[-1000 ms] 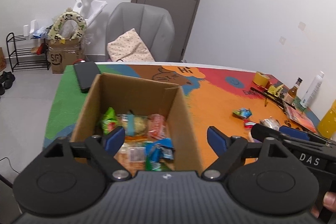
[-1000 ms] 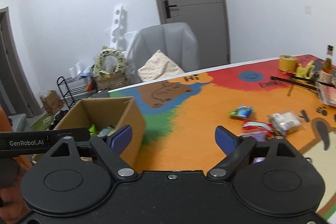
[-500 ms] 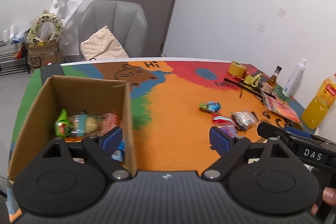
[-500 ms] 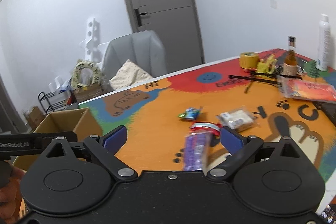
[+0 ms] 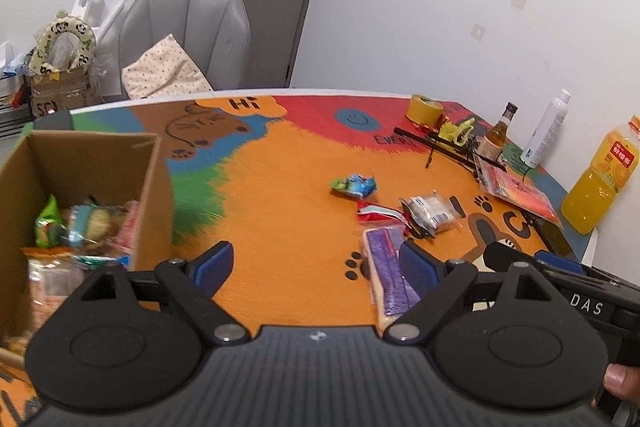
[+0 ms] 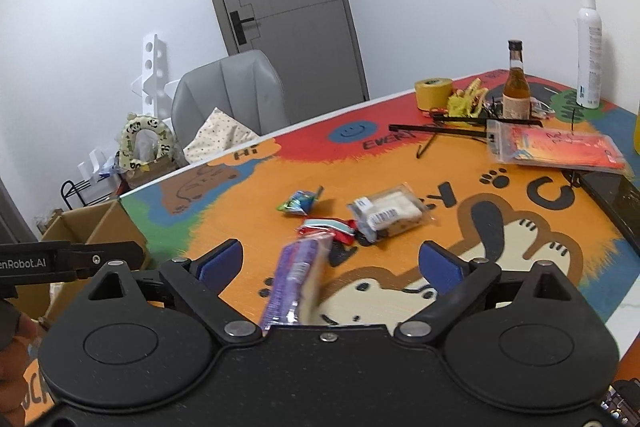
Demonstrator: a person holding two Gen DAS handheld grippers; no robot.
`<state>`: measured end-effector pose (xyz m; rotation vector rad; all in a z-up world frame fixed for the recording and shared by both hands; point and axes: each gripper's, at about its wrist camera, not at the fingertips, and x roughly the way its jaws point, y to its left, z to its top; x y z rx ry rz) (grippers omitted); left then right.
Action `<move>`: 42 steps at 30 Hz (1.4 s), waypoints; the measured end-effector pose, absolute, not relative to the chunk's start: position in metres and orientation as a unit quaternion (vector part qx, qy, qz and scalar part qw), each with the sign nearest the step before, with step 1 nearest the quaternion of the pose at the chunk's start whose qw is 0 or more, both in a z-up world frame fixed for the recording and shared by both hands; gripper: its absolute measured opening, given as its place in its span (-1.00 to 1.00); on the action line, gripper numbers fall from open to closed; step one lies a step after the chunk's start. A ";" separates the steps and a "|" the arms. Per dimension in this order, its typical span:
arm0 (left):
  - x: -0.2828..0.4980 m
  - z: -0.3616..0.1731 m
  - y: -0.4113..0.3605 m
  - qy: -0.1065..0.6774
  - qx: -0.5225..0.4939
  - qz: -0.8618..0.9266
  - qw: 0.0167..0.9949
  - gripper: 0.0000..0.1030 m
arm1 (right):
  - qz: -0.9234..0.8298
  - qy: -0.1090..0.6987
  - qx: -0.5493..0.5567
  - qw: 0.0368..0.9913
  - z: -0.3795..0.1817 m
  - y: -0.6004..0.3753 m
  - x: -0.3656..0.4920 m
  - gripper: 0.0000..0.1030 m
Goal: Organize snacks
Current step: 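Move both grippers back toward the purple pack and remaining snacks, then grasp the purple snack pack with the left gripper while the right gripper grasps the red candy bag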
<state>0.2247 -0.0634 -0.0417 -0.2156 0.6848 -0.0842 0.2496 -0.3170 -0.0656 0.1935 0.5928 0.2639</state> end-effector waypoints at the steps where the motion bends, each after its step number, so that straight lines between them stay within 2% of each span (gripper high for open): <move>1: 0.227 -0.044 -0.067 0.337 -0.106 -0.041 0.935 0.73 | 0.128 0.292 0.095 0.943 -0.067 -0.320 0.251 0.81; 23: 0.304 -0.104 -0.131 0.406 -0.109 -0.030 0.907 0.63 | 0.115 0.324 0.103 0.934 -0.105 -0.364 0.299 0.77; 32: 0.323 -0.127 -0.147 0.422 -0.085 -0.034 0.902 0.36 | 0.121 0.333 0.108 0.929 -0.119 -0.366 0.326 0.77; 36: 0.324 -0.126 -0.143 0.417 -0.068 -0.025 0.906 -0.26 | 0.134 0.330 0.098 0.929 -0.118 -0.355 0.336 0.77; 37: 0.325 -0.125 -0.139 0.418 -0.075 -0.025 0.905 -0.34 | 0.139 0.328 0.097 0.929 -0.118 -0.352 0.337 0.76; 41: 0.327 -0.122 -0.122 0.415 -0.087 -0.006 0.905 -0.39 | 0.172 0.325 0.089 0.926 -0.116 -0.336 0.341 0.54; 42: 0.327 -0.122 -0.118 0.414 -0.090 0.000 0.906 -0.40 | 0.181 0.326 0.090 0.924 -0.116 -0.332 0.343 0.41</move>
